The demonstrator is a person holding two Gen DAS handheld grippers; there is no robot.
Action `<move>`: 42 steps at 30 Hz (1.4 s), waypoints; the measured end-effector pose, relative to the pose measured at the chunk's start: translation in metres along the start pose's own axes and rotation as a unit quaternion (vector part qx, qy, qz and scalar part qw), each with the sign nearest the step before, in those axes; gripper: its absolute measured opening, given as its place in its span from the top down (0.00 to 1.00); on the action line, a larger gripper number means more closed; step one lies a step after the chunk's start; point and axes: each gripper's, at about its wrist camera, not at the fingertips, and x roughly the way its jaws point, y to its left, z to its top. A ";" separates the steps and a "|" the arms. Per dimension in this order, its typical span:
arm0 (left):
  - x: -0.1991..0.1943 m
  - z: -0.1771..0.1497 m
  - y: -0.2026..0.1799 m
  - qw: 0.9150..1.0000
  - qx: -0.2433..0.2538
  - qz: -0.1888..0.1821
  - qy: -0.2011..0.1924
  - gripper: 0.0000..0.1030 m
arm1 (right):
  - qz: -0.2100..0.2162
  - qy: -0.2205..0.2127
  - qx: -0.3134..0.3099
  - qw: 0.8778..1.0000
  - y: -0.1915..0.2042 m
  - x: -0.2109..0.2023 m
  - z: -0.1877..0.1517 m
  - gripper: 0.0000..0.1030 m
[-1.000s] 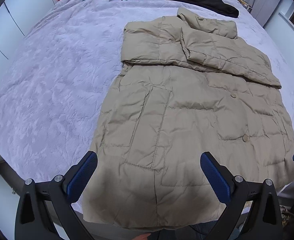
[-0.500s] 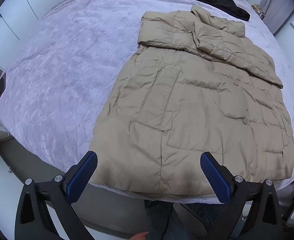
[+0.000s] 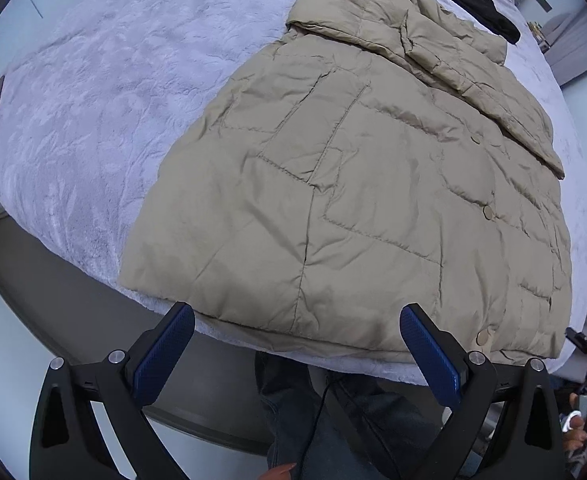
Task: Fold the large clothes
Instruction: 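Grasp the hem with both tools and lift it toward the collar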
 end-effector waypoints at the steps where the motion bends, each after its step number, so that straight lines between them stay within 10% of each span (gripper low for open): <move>1: 0.001 -0.001 0.007 1.000 -0.009 -0.008 0.004 0.00 | 0.001 0.004 0.009 1.000 -0.005 0.005 0.000 0.11; 13: 0.040 -0.019 0.058 0.985 -0.110 -0.123 0.054 0.00 | 0.147 0.043 0.108 0.982 0.010 0.054 0.002 0.11; 28: 0.062 0.015 0.036 0.958 -0.169 -0.228 0.032 0.10 | 0.109 0.035 0.090 0.989 0.015 0.052 0.002 0.11; 33: 0.040 0.027 0.029 0.963 -0.126 -0.238 -0.012 0.44 | 0.113 0.021 0.090 0.989 0.017 0.051 -0.001 0.11; 42: 0.019 0.044 0.004 0.979 -0.012 -0.201 -0.036 0.45 | 0.120 0.005 0.089 0.989 0.021 0.048 -0.004 0.11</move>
